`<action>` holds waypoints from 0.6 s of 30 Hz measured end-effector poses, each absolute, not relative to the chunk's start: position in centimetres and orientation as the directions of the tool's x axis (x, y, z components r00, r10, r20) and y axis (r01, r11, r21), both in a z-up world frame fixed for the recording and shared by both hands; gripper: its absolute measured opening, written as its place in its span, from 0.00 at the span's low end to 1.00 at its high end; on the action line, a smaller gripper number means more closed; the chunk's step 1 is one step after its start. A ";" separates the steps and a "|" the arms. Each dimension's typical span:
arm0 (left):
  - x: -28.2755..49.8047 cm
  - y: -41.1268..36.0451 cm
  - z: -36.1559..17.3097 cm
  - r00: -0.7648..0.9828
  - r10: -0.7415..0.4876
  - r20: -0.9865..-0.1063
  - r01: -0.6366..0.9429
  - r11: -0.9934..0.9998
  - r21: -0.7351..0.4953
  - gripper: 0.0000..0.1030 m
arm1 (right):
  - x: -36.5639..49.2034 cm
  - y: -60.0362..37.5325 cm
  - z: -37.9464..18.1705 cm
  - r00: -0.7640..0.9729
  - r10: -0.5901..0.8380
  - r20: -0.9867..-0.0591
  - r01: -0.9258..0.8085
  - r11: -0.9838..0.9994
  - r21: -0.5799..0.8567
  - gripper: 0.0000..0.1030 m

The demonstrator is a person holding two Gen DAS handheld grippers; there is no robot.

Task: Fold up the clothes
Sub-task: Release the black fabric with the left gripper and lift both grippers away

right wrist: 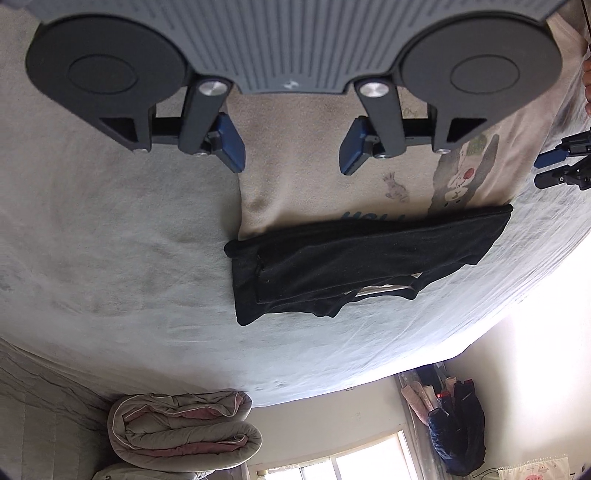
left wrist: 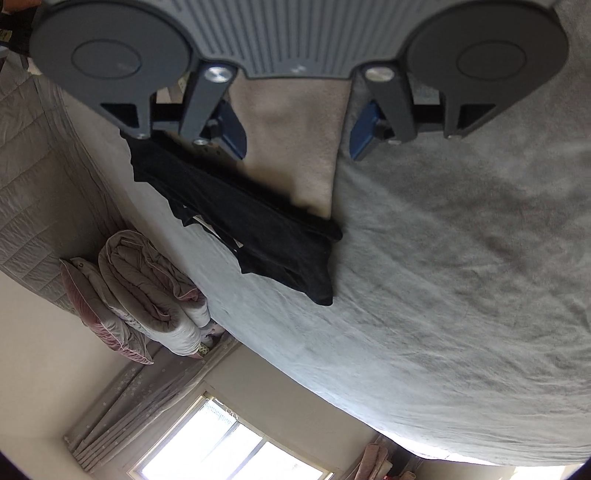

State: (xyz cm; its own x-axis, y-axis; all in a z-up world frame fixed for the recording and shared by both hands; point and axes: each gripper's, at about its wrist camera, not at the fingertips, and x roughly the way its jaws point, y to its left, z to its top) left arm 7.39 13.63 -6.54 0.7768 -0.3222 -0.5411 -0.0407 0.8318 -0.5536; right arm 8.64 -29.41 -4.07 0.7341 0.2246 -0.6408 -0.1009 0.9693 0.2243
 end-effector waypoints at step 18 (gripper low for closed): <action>-1.1 18.8 -8.1 0.612 -0.611 -0.503 0.066 0.673 -0.737 0.61 | -2.5 -37.1 -6.1 0.585 0.415 -0.697 -0.218 0.908 0.358 0.69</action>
